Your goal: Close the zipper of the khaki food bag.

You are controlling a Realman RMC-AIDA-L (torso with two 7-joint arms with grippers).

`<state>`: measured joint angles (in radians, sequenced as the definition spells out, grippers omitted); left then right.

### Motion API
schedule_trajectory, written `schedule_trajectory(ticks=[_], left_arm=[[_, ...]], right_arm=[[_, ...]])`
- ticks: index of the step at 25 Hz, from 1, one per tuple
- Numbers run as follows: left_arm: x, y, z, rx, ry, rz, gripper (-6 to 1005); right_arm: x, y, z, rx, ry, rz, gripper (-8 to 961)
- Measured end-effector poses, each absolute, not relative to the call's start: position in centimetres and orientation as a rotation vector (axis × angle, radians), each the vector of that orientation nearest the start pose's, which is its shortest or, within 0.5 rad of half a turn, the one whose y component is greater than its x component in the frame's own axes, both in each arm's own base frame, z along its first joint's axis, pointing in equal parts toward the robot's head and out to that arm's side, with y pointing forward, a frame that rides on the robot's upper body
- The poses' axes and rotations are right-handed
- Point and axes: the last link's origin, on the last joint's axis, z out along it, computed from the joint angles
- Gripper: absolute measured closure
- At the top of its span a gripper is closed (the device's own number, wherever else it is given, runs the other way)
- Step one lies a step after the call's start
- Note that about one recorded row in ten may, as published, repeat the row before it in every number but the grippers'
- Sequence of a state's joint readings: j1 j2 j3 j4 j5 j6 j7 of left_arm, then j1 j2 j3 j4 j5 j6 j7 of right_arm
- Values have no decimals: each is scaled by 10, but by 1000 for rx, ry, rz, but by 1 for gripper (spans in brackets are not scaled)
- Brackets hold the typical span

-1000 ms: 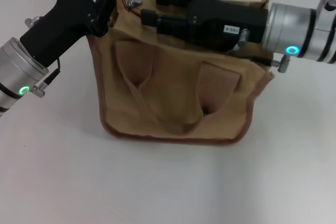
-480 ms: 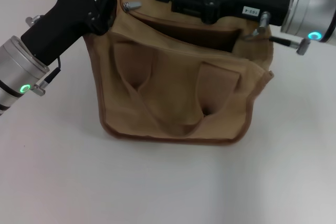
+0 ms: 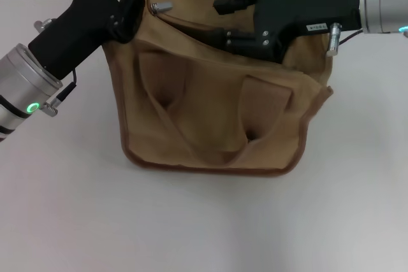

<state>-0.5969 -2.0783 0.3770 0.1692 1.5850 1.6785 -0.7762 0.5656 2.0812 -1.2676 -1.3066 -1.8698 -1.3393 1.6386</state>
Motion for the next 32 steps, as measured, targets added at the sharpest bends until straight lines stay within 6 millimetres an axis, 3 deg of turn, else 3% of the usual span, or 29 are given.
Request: schedule_trajectory(ticks=[4, 8, 14, 20, 32], left_arm=[[-232, 332, 2, -2115, -298, -1365, 977], [-231, 332, 1, -2118, -296, -1367, 977], [-229, 332, 0, -2131, -291, -1379, 977], [-224, 331, 0, -2138, -272, -1410, 977], [-221, 334, 0, -2130, -268, -1414, 977]], right_arm=[[94, 365, 26, -2771, -178, 531, 508], [77, 370, 59, -2837, -96, 601, 538], [51, 390, 81, -2951, 46, 430, 541], [40, 398, 65, -2961, -32, 205, 544], [32, 392, 33, -2939, -302, 238, 565]])
